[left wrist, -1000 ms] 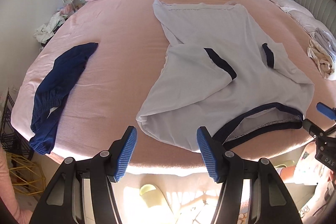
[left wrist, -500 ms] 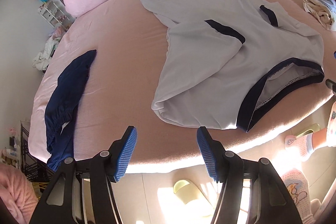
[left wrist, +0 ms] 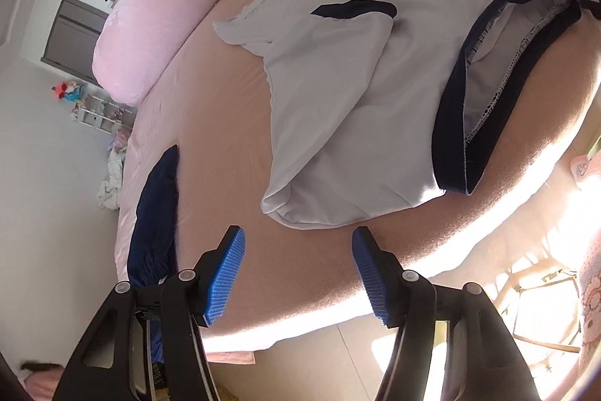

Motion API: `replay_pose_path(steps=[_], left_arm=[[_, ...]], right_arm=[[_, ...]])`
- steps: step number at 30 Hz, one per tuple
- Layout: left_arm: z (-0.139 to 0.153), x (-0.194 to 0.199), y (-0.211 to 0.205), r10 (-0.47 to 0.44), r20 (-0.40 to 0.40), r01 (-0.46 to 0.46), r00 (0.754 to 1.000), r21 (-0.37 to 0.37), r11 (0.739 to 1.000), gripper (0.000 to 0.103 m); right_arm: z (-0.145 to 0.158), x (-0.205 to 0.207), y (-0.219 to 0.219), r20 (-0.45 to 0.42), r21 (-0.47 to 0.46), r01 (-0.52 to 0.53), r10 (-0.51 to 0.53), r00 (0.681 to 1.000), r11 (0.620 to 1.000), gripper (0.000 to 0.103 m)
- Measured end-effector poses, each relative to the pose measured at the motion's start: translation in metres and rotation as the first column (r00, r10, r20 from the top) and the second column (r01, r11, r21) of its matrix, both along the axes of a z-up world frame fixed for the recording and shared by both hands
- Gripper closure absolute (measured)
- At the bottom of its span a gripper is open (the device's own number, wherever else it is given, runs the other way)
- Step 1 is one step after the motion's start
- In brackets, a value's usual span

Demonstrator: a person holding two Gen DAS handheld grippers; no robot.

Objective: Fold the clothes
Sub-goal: 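Grasp the navy-trimmed hem with both grippers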

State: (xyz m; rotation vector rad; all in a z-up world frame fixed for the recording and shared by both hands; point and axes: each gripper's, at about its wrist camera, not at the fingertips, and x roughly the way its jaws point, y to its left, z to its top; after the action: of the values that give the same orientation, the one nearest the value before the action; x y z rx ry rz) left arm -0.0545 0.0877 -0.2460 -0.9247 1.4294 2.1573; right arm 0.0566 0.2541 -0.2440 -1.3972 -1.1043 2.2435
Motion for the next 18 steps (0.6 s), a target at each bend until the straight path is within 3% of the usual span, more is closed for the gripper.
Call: replay_pose_path(steps=[3,8,12,18], left_arm=[[-0.007,0.011,0.006,-0.087,-0.073,0.083,0.994,-0.065,0.994,0.046],[-0.017,0.017,0.013,-0.160,-0.160,0.137,0.974,-0.148,0.979,0.046],[-0.029,0.025,0.016,-0.256,-0.257,0.194,0.932,-0.242,0.951,0.040],[-0.026,0.043,0.001,-0.381,-0.236,0.306,0.894,-0.298,0.904,0.040]], right_arm=[[-0.007,-0.004,-0.008,0.009,0.076,-0.058,0.058,0.998,0.995,0.034],[-0.016,-0.013,-0.015,0.007,0.158,-0.105,0.106,0.994,0.982,0.034],[-0.020,-0.022,-0.016,-0.002,0.212,-0.129,0.133,0.991,0.969,0.025],[-0.018,-0.023,-0.012,-0.002,0.209,-0.147,0.151,0.989,0.967,0.023]])
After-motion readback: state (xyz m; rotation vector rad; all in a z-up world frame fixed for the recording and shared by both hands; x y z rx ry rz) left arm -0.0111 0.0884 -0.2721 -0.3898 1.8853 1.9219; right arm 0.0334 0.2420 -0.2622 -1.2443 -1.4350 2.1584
